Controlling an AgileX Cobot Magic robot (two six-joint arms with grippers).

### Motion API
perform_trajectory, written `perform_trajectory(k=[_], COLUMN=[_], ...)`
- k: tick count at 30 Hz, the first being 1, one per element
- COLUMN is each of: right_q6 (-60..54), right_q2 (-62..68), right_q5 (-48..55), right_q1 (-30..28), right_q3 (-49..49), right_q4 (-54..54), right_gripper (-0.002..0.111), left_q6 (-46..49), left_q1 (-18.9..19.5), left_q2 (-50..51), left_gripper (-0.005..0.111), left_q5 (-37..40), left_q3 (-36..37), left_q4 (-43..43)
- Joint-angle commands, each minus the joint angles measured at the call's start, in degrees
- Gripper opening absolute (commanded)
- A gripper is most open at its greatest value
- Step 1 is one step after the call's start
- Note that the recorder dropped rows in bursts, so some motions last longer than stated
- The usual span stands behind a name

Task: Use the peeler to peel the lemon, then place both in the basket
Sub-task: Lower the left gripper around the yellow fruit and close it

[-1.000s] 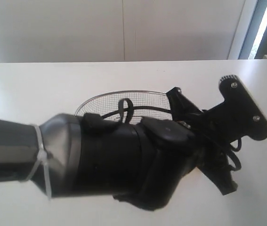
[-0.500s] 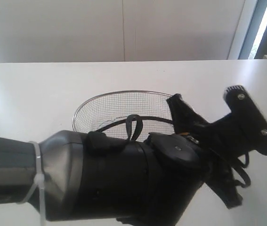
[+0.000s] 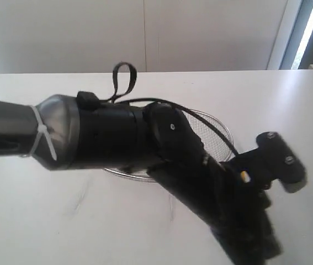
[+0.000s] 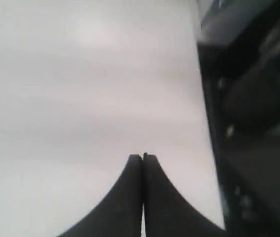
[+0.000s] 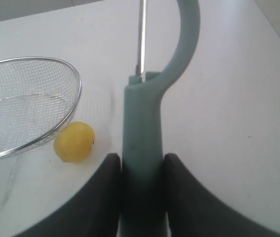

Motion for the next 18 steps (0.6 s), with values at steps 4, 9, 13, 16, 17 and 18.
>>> perform_trajectory(k=[4, 9, 13, 16, 17, 18], right_q6=[-0.14, -0.14, -0.14, -0.14, -0.14, -0.14], right_q2=[-0.42, -0.42, -0.42, -0.42, -0.42, -0.42], right_q5=[-0.16, -0.16, -0.16, -0.16, -0.16, -0.16], right_q1=[-0.33, -0.33, -0.33, -0.33, -0.33, -0.33], right_q3=[0.11, 0.11, 0.11, 0.11, 0.11, 0.11], right_q4=[-0.85, -1.18, -1.53, -1.53, -1.65, -1.64], right_gripper=[0.0, 0.0, 0.0, 0.0, 0.0, 0.0], left_q6=[-30.01, -28.76, -22.51, -17.94, -16.1, -12.95], left_q1=[2.65, 2.65, 1.13, -0.15, -0.63, -1.04], left_q2=[2.74, 10.65, 18.61, 21.7, 22.18, 22.44], left_gripper=[0.0, 0.0, 0.0, 0.0, 0.0, 0.001], left_q5=[12.88, 18.07, 28.8, 28.75, 28.0, 27.02], left_q3=[-13.78, -28.46, -39.74, -42.02, -42.02, -42.02], left_q4=[46.41, 59.01, 61.44, 62.02, 62.02, 62.19])
